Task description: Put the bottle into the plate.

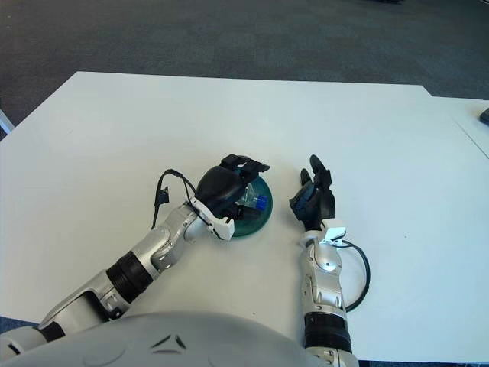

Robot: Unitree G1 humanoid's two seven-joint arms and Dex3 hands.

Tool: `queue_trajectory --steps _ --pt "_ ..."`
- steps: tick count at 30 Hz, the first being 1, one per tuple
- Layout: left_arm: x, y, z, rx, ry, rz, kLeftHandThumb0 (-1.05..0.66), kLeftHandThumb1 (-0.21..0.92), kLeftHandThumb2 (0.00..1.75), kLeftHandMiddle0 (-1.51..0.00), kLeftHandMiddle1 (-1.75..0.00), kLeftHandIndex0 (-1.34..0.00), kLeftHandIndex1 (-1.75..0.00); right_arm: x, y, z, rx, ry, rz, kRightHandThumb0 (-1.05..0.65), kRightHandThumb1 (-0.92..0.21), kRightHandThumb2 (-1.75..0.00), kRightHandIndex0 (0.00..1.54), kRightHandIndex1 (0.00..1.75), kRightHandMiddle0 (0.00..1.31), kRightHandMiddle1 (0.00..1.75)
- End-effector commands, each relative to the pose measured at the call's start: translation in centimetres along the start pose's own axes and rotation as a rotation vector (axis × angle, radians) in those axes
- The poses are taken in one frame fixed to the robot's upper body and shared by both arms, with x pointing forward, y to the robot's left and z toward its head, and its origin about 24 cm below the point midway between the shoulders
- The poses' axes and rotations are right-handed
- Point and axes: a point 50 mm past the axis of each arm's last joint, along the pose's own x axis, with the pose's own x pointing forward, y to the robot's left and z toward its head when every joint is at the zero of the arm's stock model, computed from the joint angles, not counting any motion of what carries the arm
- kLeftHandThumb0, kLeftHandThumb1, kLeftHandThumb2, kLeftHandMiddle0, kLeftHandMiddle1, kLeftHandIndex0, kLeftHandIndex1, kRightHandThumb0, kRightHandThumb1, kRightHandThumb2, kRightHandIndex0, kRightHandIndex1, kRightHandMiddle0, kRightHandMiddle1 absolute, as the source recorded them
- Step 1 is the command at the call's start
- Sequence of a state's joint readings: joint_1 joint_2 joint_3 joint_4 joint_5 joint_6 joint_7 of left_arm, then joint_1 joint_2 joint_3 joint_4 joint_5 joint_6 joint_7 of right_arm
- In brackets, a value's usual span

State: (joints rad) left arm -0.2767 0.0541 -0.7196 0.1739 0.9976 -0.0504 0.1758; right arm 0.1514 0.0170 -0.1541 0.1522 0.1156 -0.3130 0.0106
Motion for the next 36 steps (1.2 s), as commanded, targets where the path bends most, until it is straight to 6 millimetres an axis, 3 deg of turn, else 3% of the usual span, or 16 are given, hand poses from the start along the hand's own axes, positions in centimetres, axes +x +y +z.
queue_trajectory --steps 1,13,18,23,36 --pt "0.0 0.1 -0.3 0.05 0.0 0.017 -1.04 0.92 0.93 -0.03 -0.01 0.0 -0.11 -1.1 -0.4 -1.9 0.028 0.106 -0.011 -0.83 -0.92 -1.09 0.16 0.0 0.0 0.35" --pt "0.1 0.7 -0.6 0.162 -0.008 0.048 -1.05 0.92 1.02 0.0 0.0 0.0 0.0 -0.8 -0.6 -2.0 -0.033 0.088 -0.018 -0.86 -0.92 -1.08 0.13 0.0 0.0 0.3" --pt "0.0 2.8 -0.6 0.221 -0.027 0.044 -1.05 0.92 1.01 0.0 0.0 0.0 0.0 -0.9 -0.4 -2.0 -0.031 0.079 -0.009 -0.87 -0.92 -1.09 0.13 0.0 0.0 0.3" --pt "-0.3 3.3 -0.6 0.251 -0.039 0.036 -1.05 0.92 1.0 0.0 0.0 0.0 0.0 -0.8 -0.4 -2.0 -0.013 0.088 0.004 -0.88 -0.92 -1.1 0.13 0.0 0.0 0.3" --pt "-0.7 4.4 -1.2 0.108 0.007 0.059 -1.05 0.92 0.97 -0.07 -0.02 -0.06 -0.03 -0.5 -0.5 -2.1 -0.09 0.101 -0.024 -0.88 -0.92 -1.1 0.17 0.01 0.0 0.34"
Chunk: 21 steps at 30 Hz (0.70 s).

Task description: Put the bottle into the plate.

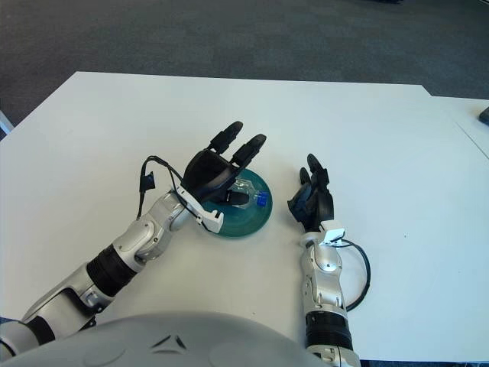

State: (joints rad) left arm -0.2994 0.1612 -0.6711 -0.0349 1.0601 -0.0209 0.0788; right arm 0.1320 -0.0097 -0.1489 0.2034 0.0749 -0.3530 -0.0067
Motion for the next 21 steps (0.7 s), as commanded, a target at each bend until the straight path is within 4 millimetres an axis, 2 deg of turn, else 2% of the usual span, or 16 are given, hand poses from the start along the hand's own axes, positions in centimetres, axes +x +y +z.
queue_trajectory --steps 1,5,10,13,16,21 --pt "-0.3 0.0 -0.7 -0.088 0.055 0.002 -1.05 0.92 0.97 -0.08 -0.03 -0.07 -0.04 -0.8 -0.1 -1.8 -0.044 0.105 -0.034 -0.88 -0.92 -1.1 0.18 0.02 0.0 0.34" --pt "-0.4 0.0 -1.3 -0.2 0.127 0.032 -1.05 0.92 0.94 -0.17 -0.03 -0.14 -0.11 -0.7 0.1 -1.6 -0.083 0.091 -0.044 -0.88 -0.92 -1.11 0.23 0.02 0.0 0.39" --pt "-0.9 -0.2 -2.4 -0.37 0.264 0.122 -1.05 0.92 0.9 -0.33 -0.01 -0.11 -0.55 -1.1 -0.3 -2.4 -0.088 0.134 -0.043 -0.88 -0.92 -1.1 0.23 0.02 0.0 0.39" --pt "-1.6 -1.1 -3.2 -0.479 0.333 0.175 -1.05 0.92 0.91 -0.41 -0.03 -0.15 -0.67 -0.9 -0.9 -3.2 -0.085 0.167 -0.036 -0.9 -0.92 -1.09 0.21 0.01 0.0 0.38" --pt "-2.6 -2.8 -4.2 -0.637 0.405 0.246 -1.05 0.92 0.94 -0.49 -0.06 -0.2 -0.73 -0.7 -0.8 -3.0 -0.084 0.162 -0.024 -0.93 -0.92 -1.09 0.2 0.0 0.0 0.37" --pt "-2.8 -3.2 -4.5 -0.81 0.487 0.353 -1.02 0.92 1.0 -0.6 -0.1 -0.26 -0.78 -0.8 -0.6 -2.4 -0.089 0.158 -0.032 -0.94 -0.92 -1.07 0.19 0.0 0.0 0.36"
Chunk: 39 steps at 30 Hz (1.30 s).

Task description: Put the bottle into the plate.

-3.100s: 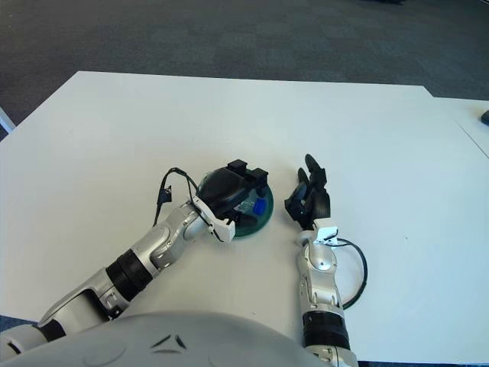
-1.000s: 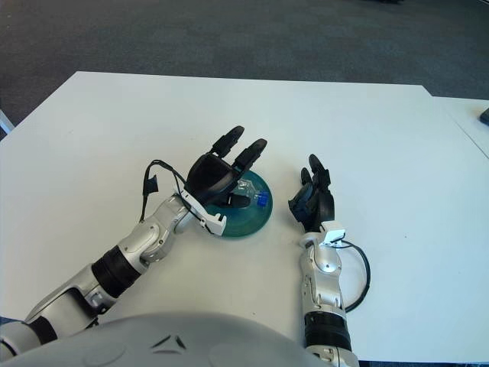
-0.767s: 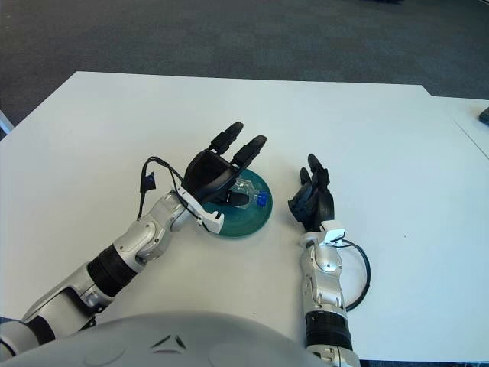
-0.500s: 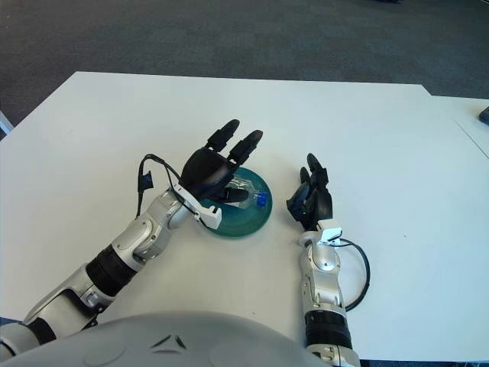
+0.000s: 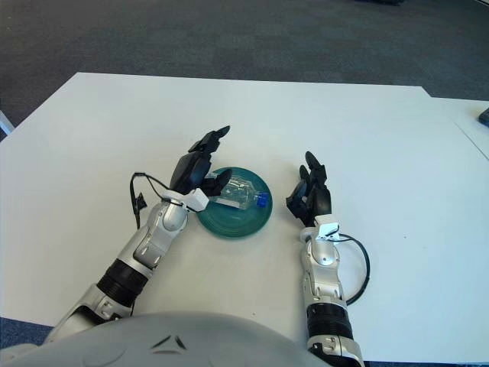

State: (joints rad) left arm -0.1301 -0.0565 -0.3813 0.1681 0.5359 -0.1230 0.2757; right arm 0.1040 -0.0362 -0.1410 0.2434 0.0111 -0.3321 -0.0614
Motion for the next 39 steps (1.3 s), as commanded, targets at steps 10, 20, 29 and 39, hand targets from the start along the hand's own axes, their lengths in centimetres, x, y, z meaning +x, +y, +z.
queue_trajectory --steps 10,20,29,39 --pt "-1.4 0.7 -3.1 -0.248 0.222 0.143 -0.94 0.92 0.96 -0.78 -0.18 -0.39 -0.79 -1.2 -0.4 -1.4 -0.007 0.089 0.007 -0.93 -0.92 -1.05 0.19 0.0 0.0 0.34" --pt "-1.8 0.6 -6.3 -0.332 0.301 0.235 -0.87 0.92 0.73 -0.8 -0.2 -0.45 -0.86 -0.7 -0.4 -1.5 0.028 0.07 0.063 -0.89 -0.92 -1.07 0.2 0.01 0.0 0.35" --pt "-2.8 0.8 -7.5 -0.366 0.316 0.267 -0.81 0.92 0.66 -0.83 -0.21 -0.47 -0.92 -0.4 -0.1 -1.5 0.05 0.045 0.095 -0.87 -0.92 -1.07 0.21 0.01 0.0 0.37" --pt "-3.4 0.4 -8.4 -0.341 0.36 0.28 -0.8 0.92 0.73 -0.85 -0.22 -0.43 -0.86 -0.3 0.2 -1.6 0.056 0.041 0.103 -0.86 -0.92 -1.05 0.22 0.01 0.0 0.39"
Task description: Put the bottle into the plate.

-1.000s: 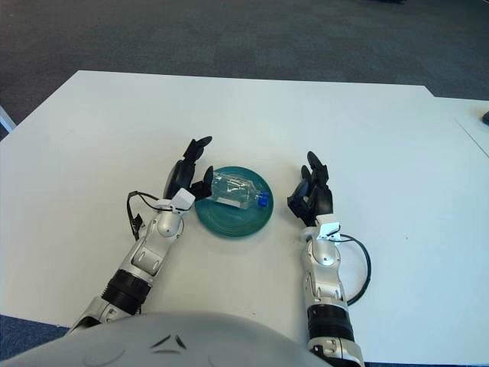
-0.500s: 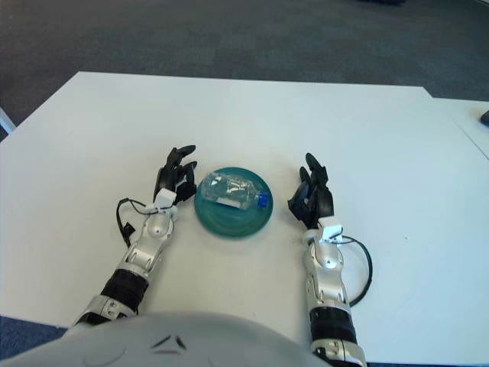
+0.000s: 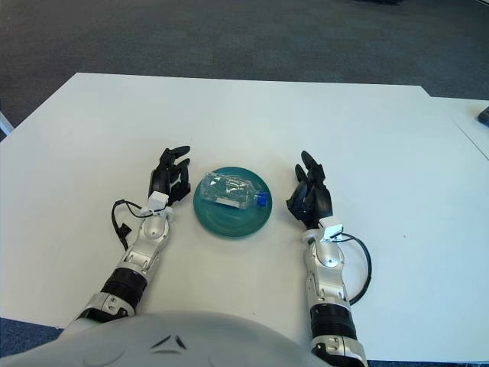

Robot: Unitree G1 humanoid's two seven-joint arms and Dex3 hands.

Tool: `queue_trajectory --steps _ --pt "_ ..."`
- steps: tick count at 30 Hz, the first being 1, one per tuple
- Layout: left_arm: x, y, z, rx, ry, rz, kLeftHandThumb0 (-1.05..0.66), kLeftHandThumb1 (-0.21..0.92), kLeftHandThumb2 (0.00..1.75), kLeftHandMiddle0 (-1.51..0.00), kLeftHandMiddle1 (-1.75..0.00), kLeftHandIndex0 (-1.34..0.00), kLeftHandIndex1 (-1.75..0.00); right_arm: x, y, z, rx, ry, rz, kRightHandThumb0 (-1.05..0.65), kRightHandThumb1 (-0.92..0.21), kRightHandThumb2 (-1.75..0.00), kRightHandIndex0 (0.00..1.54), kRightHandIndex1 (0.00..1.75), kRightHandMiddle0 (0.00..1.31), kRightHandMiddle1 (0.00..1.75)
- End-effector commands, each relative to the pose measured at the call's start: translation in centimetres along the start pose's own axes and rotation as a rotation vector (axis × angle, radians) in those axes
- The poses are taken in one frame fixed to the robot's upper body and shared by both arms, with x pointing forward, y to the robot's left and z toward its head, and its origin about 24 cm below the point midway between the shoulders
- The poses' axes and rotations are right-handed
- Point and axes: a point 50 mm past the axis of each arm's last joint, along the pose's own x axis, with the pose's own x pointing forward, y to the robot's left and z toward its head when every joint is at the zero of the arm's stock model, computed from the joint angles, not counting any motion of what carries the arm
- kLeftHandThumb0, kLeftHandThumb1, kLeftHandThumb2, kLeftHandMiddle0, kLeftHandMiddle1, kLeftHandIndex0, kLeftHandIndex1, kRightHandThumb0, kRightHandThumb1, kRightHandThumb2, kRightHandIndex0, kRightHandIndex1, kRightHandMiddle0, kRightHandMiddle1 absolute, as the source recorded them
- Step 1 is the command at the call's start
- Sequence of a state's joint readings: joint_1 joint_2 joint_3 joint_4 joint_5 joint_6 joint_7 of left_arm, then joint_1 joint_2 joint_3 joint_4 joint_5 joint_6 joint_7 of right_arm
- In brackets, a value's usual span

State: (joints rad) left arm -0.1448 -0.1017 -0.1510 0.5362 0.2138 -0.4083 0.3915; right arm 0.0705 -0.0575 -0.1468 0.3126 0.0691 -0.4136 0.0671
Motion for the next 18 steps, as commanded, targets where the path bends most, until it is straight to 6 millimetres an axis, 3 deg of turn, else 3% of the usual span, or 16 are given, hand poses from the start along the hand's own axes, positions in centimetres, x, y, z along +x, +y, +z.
queue_trajectory --steps 1,18 --pt "-1.27 -0.16 -2.27 0.019 0.121 0.019 -0.81 0.92 0.74 -0.85 -0.22 -0.43 -0.85 -0.87 0.07 -1.68 0.024 0.088 -0.009 -0.86 -0.92 -1.04 0.23 0.01 0.0 0.39" --pt "-1.77 -0.82 -3.21 -0.09 0.203 -0.011 -0.81 0.92 0.77 -0.83 -0.2 -0.45 -0.84 -0.71 -0.31 -2.01 0.011 0.102 -0.005 -0.87 -0.92 -1.05 0.23 0.01 0.0 0.39"
